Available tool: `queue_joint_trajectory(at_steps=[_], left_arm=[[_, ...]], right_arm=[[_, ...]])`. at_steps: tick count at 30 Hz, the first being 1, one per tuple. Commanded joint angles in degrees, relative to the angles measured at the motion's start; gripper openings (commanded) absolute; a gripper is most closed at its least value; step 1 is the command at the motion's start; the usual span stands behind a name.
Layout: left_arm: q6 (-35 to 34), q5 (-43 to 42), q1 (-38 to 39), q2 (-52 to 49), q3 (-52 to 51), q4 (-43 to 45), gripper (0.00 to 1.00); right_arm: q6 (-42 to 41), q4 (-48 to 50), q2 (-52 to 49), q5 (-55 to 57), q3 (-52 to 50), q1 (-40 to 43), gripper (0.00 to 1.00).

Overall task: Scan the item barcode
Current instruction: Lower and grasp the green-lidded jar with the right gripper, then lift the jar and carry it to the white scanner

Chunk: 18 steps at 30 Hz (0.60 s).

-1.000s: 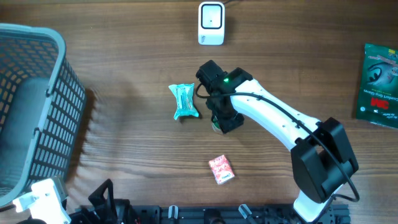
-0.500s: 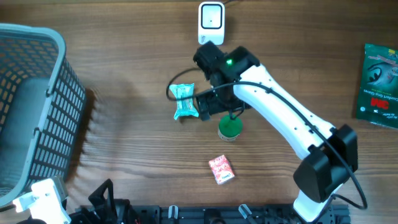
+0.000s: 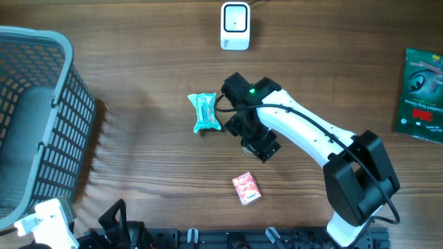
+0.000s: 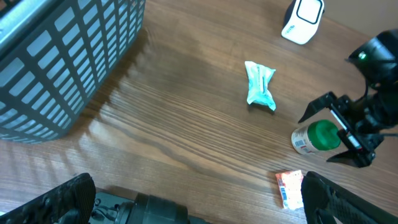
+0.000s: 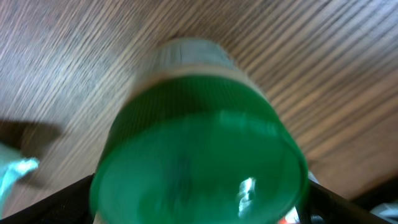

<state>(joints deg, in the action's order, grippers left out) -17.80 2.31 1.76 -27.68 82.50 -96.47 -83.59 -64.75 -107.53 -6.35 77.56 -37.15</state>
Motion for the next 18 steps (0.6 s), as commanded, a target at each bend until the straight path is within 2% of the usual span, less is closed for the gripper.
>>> queue_joint_trajectory(at_steps=[1, 7, 9, 10, 11, 18], left_arm=[[0.9, 0.57, -0.11, 0.33, -0.04, -0.02, 1.0], [0.9, 0.57, -0.13, 0.33, -0.04, -0.02, 1.0], [0.9, 0.57, -0.11, 0.33, -0.04, -0.02, 1.0], [0.9, 0.57, -0.11, 0.33, -0.04, -0.02, 1.0], [0.9, 0.57, -0.11, 0.33, -0.04, -0.02, 1.0], [0.9, 0.57, -0.11, 0.33, -0.04, -0.02, 1.0]], right_arm=[[-2.1, 3.8, 0.59, -0.81, -3.28, 2.03, 1.0], [-3.39, 13.73, 0.11, -1.49, -11.96, 4.31, 1.0], [-3.34, 14.71, 0.11, -1.68, -13.25, 4.48, 0.95], [-2.25, 14.82, 0.11, -1.92, -13.55, 4.5, 0.9], [-0.33, 15.3, 0.13, -2.82, -13.55, 4.5, 0.76], [16.35, 15.67, 0.52, -10.67, -9.88, 4.72, 0.57]])
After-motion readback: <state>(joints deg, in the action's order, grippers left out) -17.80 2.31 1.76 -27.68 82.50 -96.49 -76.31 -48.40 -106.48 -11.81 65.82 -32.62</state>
